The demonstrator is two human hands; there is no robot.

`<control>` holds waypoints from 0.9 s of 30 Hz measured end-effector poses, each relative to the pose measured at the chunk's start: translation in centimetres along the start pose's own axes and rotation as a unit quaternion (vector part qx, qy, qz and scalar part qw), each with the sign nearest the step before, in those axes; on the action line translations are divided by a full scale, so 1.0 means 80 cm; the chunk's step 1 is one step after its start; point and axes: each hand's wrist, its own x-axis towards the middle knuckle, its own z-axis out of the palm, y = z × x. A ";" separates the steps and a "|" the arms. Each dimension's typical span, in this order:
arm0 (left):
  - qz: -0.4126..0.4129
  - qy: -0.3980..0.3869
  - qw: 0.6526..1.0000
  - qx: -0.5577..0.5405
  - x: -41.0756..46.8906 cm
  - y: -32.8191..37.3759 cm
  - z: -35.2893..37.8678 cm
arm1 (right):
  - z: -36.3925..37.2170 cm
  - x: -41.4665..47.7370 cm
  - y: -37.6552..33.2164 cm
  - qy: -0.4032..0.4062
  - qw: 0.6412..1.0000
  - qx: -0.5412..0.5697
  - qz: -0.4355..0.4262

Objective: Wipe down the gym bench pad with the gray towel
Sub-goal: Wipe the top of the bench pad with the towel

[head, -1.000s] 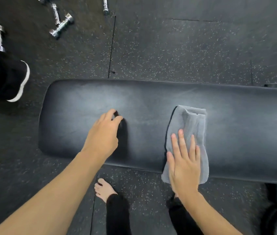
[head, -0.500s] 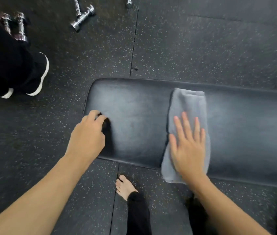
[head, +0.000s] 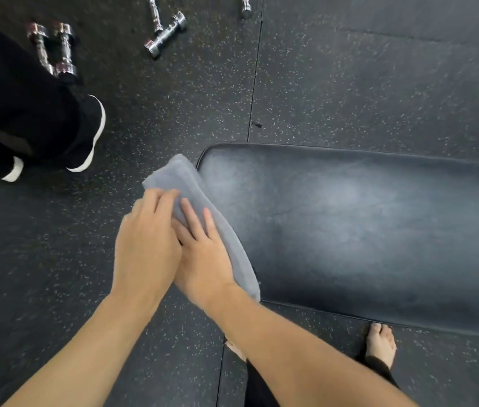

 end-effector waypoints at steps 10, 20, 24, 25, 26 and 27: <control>0.016 -0.041 0.998 -0.036 -0.002 0.046 0.001 | -0.062 0.021 0.202 0.123 0.984 0.017 0.126; 0.067 -0.096 0.988 -0.098 0.010 0.105 0.037 | -0.078 -0.138 0.324 0.141 0.923 0.028 0.358; 0.045 -0.059 0.993 -0.095 0.006 0.106 0.030 | -0.066 -0.051 0.238 0.136 0.962 0.039 0.233; 0.041 -0.051 0.994 -0.089 0.005 0.102 0.028 | -0.063 -0.024 0.210 0.123 0.976 0.035 0.179; 0.038 -0.045 0.995 -0.081 0.004 0.099 0.027 | -0.063 0.000 0.185 0.104 0.986 0.023 0.128; 0.033 -0.042 0.996 -0.075 0.002 0.097 0.027 | -0.063 0.019 0.164 0.078 0.993 0.005 0.091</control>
